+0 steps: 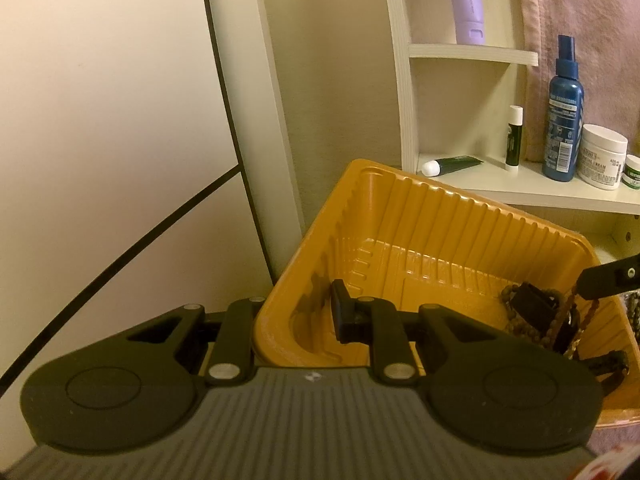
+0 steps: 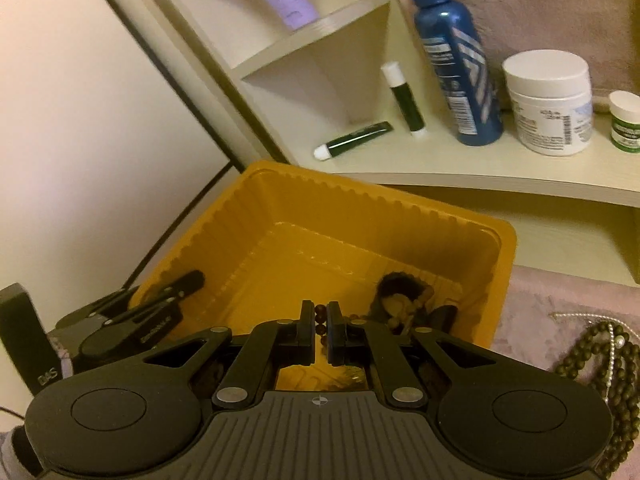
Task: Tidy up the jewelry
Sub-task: 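Carry the red beaded bracelet into the orange tray and open the right tool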
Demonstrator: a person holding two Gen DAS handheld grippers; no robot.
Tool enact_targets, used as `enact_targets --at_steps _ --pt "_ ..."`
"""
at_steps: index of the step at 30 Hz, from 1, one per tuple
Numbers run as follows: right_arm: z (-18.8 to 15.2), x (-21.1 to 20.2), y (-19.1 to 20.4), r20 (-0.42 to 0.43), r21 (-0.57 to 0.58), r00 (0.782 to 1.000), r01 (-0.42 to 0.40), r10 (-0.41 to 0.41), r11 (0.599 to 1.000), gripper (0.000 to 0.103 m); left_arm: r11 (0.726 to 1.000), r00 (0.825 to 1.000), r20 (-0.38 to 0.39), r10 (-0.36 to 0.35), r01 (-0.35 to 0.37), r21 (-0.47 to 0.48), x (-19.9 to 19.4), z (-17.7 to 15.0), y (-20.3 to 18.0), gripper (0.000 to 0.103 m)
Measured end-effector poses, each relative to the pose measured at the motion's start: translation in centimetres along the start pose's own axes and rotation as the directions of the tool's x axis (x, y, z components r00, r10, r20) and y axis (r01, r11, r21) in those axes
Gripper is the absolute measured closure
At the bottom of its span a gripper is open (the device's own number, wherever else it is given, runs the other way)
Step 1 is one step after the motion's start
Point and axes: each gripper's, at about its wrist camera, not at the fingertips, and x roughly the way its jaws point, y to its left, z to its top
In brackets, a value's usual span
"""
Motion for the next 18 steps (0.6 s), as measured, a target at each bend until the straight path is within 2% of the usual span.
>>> enact_targets --at_steps 2,3,4,5,11,18 --pt "0.2 -0.2 -0.2 0.006 0.007 1.0 0.006 -0.006 1.0 0.09 1.0 1.0 -0.001 -0.001 0.001 -0.001 0.0 0.0 0.0 0.084" --pt "0.3 -0.4 -0.4 0.011 0.01 1.0 0.007 -0.007 1.0 0.082 1.0 1.0 -0.002 -0.001 0.001 -0.003 0.0 0.0 0.1 0.084" --pt "0.4 -0.7 -0.4 0.019 0.012 1.0 0.011 -0.012 1.0 0.069 1.0 1.0 -0.003 -0.002 0.002 -0.002 0.0 0.0 0.1 0.084" --pt "0.5 -1.1 -0.5 0.033 0.016 0.999 0.019 -0.019 1.0 0.062 1.0 1.0 -0.003 -0.002 0.002 0.0 0.0 0.0 0.1 0.084" --pt "0.5 -5.8 -2.9 0.117 0.079 0.991 0.05 -0.059 0.996 0.059 1.0 1.0 -0.003 0.001 -0.001 0.002 0.0 -0.1 0.1 0.084" --pt "-1.6 -12.5 -8.0 0.153 0.163 0.963 0.198 -0.223 0.966 0.059 1.0 1.0 -0.001 0.002 -0.002 0.012 0.0 -0.1 0.0 0.084"
